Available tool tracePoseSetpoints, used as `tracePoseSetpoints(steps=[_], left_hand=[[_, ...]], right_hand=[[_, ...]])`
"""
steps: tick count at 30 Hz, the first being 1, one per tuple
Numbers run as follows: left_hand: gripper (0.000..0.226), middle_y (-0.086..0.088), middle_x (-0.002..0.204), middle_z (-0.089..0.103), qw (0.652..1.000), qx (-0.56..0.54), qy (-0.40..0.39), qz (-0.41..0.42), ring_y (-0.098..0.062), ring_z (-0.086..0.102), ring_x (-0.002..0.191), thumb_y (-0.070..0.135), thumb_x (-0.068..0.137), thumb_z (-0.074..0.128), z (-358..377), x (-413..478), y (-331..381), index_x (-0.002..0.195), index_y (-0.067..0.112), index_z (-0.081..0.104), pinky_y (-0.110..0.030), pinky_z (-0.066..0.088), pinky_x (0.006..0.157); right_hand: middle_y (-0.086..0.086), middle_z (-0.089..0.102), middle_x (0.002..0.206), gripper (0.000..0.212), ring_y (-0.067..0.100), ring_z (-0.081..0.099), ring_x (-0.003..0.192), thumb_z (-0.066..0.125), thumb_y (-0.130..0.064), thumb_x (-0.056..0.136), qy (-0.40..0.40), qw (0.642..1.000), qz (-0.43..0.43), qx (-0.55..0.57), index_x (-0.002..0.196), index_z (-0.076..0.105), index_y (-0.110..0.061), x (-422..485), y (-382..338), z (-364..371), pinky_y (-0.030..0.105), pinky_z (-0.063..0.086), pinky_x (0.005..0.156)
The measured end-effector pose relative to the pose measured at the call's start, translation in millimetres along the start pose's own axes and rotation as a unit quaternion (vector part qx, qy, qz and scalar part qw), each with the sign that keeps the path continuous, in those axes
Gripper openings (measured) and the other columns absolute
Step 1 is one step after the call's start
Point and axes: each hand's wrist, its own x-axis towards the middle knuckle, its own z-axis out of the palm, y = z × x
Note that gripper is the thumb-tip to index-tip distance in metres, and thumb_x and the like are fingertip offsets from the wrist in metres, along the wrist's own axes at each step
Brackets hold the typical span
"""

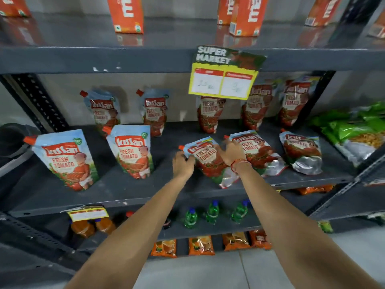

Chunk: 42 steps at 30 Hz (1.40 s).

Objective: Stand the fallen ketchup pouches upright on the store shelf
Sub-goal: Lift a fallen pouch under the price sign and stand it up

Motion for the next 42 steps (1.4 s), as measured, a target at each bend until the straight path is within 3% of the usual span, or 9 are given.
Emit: tracePoseSetpoints(steps=[3,7,16,22,24,27,31,37,42], left_hand=[[0.051,-0.018,0.135,0.051,0.989,-0.071,-0.003,-0.129,-0.036,0.051,0.120,0.032,0.092,0.048,25.2,7.7,7.9,0.133,0.004,0.041,-0.046,0.046,0.100],[0.059,-0.017,0.134,0.053,0.973,-0.142,0.058,-0.174,-0.034,0.054,0.118,0.041,0.086,0.056,48.6,15.6,12.4,0.132,0.005,0.043,-0.039,0.047,0.098],[0.073,-0.017,0.123,0.061,0.947,-0.196,0.102,-0.235,-0.034,0.062,0.105,0.046,0.070,0.072,59.3,30.4,13.6,0.125,0.004,0.048,-0.045,0.052,0.093],[0.064,-0.017,0.118,0.063,0.913,-0.313,0.059,-0.255,-0.032,0.064,0.096,0.031,0.076,0.074,51.2,25.1,16.3,0.124,0.001,0.046,-0.037,0.050,0.056],[0.050,-0.020,0.119,0.064,0.908,-0.336,0.052,-0.244,-0.031,0.065,0.090,0.024,0.079,0.072,52.3,22.4,15.2,0.116,-0.001,0.051,-0.037,0.049,0.054],[0.050,-0.020,0.118,0.064,0.896,-0.378,0.062,-0.225,-0.032,0.066,0.095,0.017,0.079,0.072,54.9,19.1,21.9,0.121,-0.001,0.051,-0.039,0.049,0.057],[0.029,-0.013,0.095,0.069,0.906,-0.385,0.059,-0.167,-0.021,0.067,0.068,0.020,0.082,0.069,50.1,16.1,40.9,0.105,0.008,0.057,-0.031,0.051,0.050],[0.027,0.004,0.055,0.071,0.932,-0.358,0.058,-0.013,-0.011,0.068,0.054,0.036,0.089,0.058,30.5,16.3,67.6,0.071,0.015,0.062,-0.023,0.055,0.048],[0.026,0.009,0.065,0.075,0.933,-0.336,0.045,0.119,-0.005,0.070,0.062,0.033,0.092,0.052,16.2,14.2,76.6,0.077,0.018,0.067,-0.017,0.054,0.052]], right_hand=[[0.024,0.044,0.141,0.061,0.039,0.042,0.128,0.038,-0.046,0.096,-0.099,0.993,0.039,0.042,0.138,0.037,-0.002,6.5,11.0,-1.5,0.043,0.035,0.109],[0.022,0.043,0.143,0.062,0.037,0.044,0.129,0.041,-0.044,0.095,-0.175,0.984,0.027,0.022,0.139,0.033,-0.002,13.8,10.3,1.1,0.040,0.035,0.106],[0.021,0.027,0.150,0.075,0.037,0.023,0.138,0.028,-0.057,0.093,-0.091,0.994,-0.051,-0.036,0.147,0.014,-0.008,2.8,33.2,37.1,0.050,0.025,0.110],[0.022,0.032,0.147,0.070,0.039,0.027,0.136,0.035,-0.054,0.093,-0.126,0.989,-0.077,0.029,0.147,0.016,-0.014,10.3,38.1,33.6,0.049,0.027,0.110],[0.021,0.037,0.146,0.068,0.038,0.033,0.135,0.040,-0.051,0.093,-0.133,0.978,-0.045,0.156,0.147,0.019,-0.014,16.0,39.4,29.2,0.048,0.030,0.112],[0.017,0.046,0.142,0.067,0.034,0.047,0.127,0.047,-0.047,0.092,-0.113,0.916,0.052,0.381,0.145,0.027,-0.011,22.9,37.4,18.4,0.045,0.039,0.107],[0.015,0.057,0.131,0.070,0.030,0.058,0.113,0.054,-0.056,0.085,-0.144,0.867,0.146,0.453,0.135,0.044,-0.008,35.4,35.1,9.3,0.039,0.052,0.090],[0.008,0.069,0.102,0.027,0.021,0.068,0.087,0.057,-0.045,0.088,-0.109,0.841,0.054,0.528,0.091,0.063,-0.019,46.3,26.3,-8.5,0.034,0.056,0.075],[-0.003,0.075,0.088,0.009,0.017,0.070,0.089,0.061,-0.023,0.089,-0.035,0.747,-0.088,0.659,0.088,0.069,-0.020,47.6,14.3,-28.8,0.034,0.057,0.083]])
